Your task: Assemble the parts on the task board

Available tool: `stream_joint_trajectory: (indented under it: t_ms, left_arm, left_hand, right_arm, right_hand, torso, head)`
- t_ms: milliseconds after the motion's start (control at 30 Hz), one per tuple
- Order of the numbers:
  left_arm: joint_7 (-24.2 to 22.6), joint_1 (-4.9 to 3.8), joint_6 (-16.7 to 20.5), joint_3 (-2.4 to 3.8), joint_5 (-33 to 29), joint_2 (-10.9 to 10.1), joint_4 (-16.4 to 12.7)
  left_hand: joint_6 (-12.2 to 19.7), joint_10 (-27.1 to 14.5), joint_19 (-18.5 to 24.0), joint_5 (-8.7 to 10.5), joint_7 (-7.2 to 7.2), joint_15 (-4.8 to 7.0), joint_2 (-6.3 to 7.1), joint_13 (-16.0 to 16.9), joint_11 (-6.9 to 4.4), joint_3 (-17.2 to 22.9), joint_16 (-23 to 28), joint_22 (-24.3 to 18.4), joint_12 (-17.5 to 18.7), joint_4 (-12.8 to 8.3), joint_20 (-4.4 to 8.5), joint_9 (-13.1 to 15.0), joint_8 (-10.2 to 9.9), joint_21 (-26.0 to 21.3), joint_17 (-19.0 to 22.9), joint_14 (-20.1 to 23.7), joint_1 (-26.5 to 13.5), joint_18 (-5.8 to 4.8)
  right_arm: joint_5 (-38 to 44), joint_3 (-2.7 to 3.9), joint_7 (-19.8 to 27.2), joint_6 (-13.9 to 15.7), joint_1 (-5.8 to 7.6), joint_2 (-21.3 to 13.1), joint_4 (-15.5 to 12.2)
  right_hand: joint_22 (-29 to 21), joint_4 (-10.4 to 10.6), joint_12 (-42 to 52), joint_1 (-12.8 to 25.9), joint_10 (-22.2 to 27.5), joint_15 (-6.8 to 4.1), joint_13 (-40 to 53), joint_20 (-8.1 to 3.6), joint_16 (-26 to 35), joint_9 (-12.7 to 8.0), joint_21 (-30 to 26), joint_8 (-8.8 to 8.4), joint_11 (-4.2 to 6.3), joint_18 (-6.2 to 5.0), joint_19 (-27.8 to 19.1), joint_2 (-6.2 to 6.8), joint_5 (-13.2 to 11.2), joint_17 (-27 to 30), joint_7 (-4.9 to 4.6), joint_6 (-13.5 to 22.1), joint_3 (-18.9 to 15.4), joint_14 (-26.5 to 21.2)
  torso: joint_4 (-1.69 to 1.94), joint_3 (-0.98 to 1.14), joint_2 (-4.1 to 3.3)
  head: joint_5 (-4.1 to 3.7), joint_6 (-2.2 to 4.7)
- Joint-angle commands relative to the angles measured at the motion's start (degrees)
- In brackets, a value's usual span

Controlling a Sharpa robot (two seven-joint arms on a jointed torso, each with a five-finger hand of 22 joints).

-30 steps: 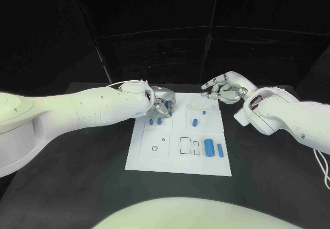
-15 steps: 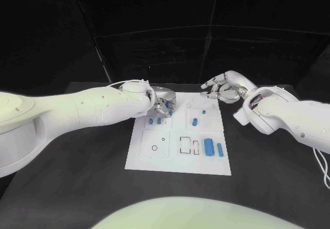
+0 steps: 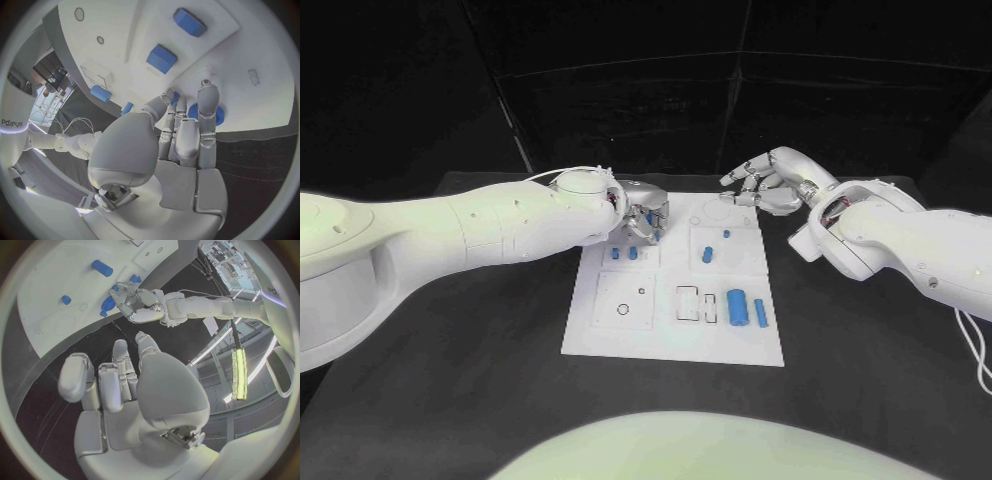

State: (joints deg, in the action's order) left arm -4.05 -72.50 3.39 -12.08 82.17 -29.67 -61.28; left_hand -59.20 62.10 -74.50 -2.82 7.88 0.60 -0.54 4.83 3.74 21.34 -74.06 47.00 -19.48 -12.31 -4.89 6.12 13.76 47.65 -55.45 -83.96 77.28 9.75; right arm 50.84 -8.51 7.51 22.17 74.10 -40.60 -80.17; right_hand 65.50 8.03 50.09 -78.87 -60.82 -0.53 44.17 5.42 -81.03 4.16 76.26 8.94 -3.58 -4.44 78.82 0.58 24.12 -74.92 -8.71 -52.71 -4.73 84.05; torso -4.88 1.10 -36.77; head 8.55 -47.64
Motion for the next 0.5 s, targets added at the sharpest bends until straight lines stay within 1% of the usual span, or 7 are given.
stream_joint_trajectory:
  t_ms: [33,200,300,433,500]
  left_arm:
    - [0.7,0.23,0.2,-0.16,0.3,0.0,0.2]
    - [0.2,0.24,1.4,-0.16,0.3,-0.1,0.2]
    - [-1.1,0.25,3.6,-0.15,-0.2,-0.6,-0.3]
    - [-2.7,0.26,6.4,-0.13,-1.5,-2.1,-2.0]
    - [-3.3,0.25,7.5,-0.11,-2.1,-3.0,-3.1]
  left_hand:
    - [-0.6,0.7,-0.2,0.10,0.02,0.42,-0.48,-0.2,0.15,0.7,0.2,0.4,0.4,-0.4,0.13,-0.1,-0.4,0.4,0.1,0.1,1.1,-0.68]
    - [-0.9,1.1,-0.1,0.11,0.21,0.31,-0.39,-0.4,0.29,1.3,0.2,0.8,0.9,-0.8,0.12,-0.2,-0.7,0.8,0.2,0.1,1.2,-0.78]
    - [-0.8,1.2,0.1,0.12,0.50,0.12,-0.24,-0.6,0.52,1.8,0.2,1.2,1.6,-0.9,0.02,-0.5,-1.3,1.1,0.4,0.2,1.0,-0.85]
    - [-0.8,1.4,0.2,0.08,0.70,0.02,-0.14,-0.8,0.68,2.3,0.1,1.6,2.2,-1.1,-0.05,-0.8,-1.8,1.4,0.4,0.1,1.0,-0.87]
    - [-0.8,1.4,0.2,0.08,0.73,-0.01,-0.08,-0.8,0.72,2.5,0.1,1.7,2.4,-1.2,-0.08,-0.8,-1.9,1.5,0.3,0.1,0.9,-0.87]
  right_arm:
    - [-0.2,0.04,0.4,0.1,0.10,0.0,-0.1]
    - [-0.2,0.04,0.4,0.2,0.10,0.0,-0.1]
    - [-0.2,0.04,0.5,0.3,0.10,-0.1,-0.2]
    - [-0.3,0.04,0.5,0.3,0.10,-0.2,-0.2]
    - [-0.3,0.04,0.5,0.3,0.09,-0.3,-0.2]
  right_hand:
    - [0.1,0.5,0.5,-0.4,-0.5,-0.22,0.2,-0.12,0.0,0.0,-0.2,0.32,-0.04,-0.53,-0.1,-0.27,0.4,-5.4,0.00,-0.3,0.0,2.9]
    - [0.1,0.5,0.5,-0.4,-0.5,-0.22,0.2,-0.12,0.0,0.0,-0.2,0.32,-0.04,-0.53,-0.1,-0.27,0.4,-5.4,0.00,-0.3,0.0,2.9]
    - [0.1,0.5,0.5,-0.4,-0.5,-0.22,0.2,-0.12,0.0,0.0,-0.2,0.32,-0.04,-0.53,-0.1,-0.27,0.4,-5.4,0.00,-0.3,0.0,2.9]
    - [0.1,0.5,0.5,-0.4,-0.5,-0.22,0.2,-0.12,0.0,0.0,-0.2,0.32,-0.04,-0.53,-0.1,-0.27,0.4,-5.4,0.00,-0.3,0.0,2.9]
    - [0.1,0.5,0.5,-0.4,-0.5,-0.22,0.2,-0.12,0.0,0.0,-0.2,0.32,-0.04,-0.53,-0.1,-0.27,0.4,-5.4,0.00,-0.3,0.0,2.9]
  torso:
    - [0.04,-0.03,0.03]
    - [0.10,0.01,0.06]
    - [0.11,-0.03,0.06]
    - [0.13,-0.10,0.08]
    - [0.15,-0.07,0.08]
  head:
    - [-0.09,-0.02]
    - [-0.04,0.07]
    - [0.03,0.25]
    - [-0.15,0.30]
    - [-0.07,0.27]
